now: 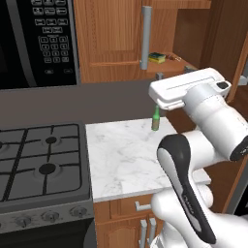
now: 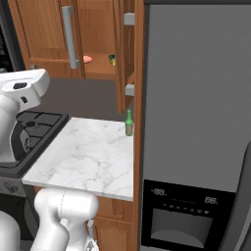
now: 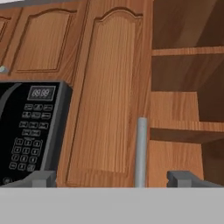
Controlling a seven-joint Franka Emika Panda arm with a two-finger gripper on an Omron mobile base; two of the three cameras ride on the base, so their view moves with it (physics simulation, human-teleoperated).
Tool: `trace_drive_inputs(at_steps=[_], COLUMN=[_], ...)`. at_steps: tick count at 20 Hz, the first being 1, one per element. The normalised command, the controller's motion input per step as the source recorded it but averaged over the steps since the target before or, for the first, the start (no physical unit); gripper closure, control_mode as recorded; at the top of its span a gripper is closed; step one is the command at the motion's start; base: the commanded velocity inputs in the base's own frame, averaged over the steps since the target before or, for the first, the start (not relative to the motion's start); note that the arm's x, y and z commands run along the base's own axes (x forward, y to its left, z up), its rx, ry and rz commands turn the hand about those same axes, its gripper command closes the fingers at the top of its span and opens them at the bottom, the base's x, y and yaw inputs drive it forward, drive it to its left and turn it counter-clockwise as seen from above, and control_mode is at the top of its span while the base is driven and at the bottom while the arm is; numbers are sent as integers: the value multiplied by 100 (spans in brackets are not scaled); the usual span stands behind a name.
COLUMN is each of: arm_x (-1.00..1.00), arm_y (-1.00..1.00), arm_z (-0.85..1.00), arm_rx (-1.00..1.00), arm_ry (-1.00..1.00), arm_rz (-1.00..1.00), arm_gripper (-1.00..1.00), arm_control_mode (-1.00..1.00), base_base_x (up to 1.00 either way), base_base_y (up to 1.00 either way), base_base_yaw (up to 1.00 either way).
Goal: Pick the bar soap and sponge from the cabinet and place them on the counter.
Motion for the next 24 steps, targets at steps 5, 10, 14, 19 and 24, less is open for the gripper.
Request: trace_drive_inputs(at_steps=[5,10,14,19,24], arm_x=[2,12,22,25,27], arm_y=[-6,-12,-3,-2,-7], arm_z=[1,4,3,0,0], arm_rx=[4,6,8,6,6], arm_ry=[-1,0,0,2,5], arm_rz=[-5,-2,0,0,0], arm_gripper=[-100,-100,-100,-100,-100], arm_control_mode=[-100,-100,-100,-100,-100], base_base_x=[0,0,0,0,0], base_base_y=[0,0,0,0,0], base_base_yaw=[0,0,0,0,0])
